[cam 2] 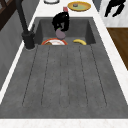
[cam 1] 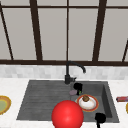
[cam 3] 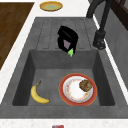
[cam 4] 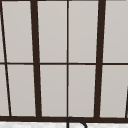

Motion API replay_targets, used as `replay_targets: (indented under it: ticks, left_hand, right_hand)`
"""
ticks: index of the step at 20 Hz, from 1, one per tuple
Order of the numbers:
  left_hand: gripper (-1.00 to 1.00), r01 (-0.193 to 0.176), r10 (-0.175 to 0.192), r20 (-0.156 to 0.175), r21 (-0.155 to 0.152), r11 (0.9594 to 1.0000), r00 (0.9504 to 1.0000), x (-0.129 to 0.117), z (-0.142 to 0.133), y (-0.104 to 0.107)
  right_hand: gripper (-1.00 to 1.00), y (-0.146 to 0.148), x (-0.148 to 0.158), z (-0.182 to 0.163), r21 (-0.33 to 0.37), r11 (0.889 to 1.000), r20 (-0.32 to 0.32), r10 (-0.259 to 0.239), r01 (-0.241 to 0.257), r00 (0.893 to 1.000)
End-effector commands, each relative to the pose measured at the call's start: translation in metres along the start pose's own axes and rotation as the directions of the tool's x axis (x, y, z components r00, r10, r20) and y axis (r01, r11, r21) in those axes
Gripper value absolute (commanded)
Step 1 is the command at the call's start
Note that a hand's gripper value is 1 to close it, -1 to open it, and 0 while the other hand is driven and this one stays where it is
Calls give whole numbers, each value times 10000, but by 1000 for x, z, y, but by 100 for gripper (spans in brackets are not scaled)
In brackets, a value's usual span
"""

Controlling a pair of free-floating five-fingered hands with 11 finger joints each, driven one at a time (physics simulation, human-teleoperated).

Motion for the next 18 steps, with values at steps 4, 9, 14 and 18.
replay_targets:
  ticks: [4, 9, 14, 18]
  left_hand:
    - [100, -528, 528, 2, 194, 9984, 9986, 45, 30, 31]
    - [100, -388, 387, 28, 146, 9991, 9992, 72, 63, 40]
    - [100, -567, 567, 2, 99, 9983, 9984, 91, 98, 44]
    - [100, -722, 722, -3, 57, 9974, 9974, 101, 127, 45]
  right_hand:
    - [0, 0, 0, 0, 0, 10000, 0, 0, 0, 10000]
    - [0, 0, 0, 0, 0, 10000, 0, 0, 0, 10000]
    - [0, 0, 0, 0, 0, 10000, 0, 0, 0, 10000]
    - [0, 0, 0, 0, 0, 10000, 0, 0, 0, 10000]
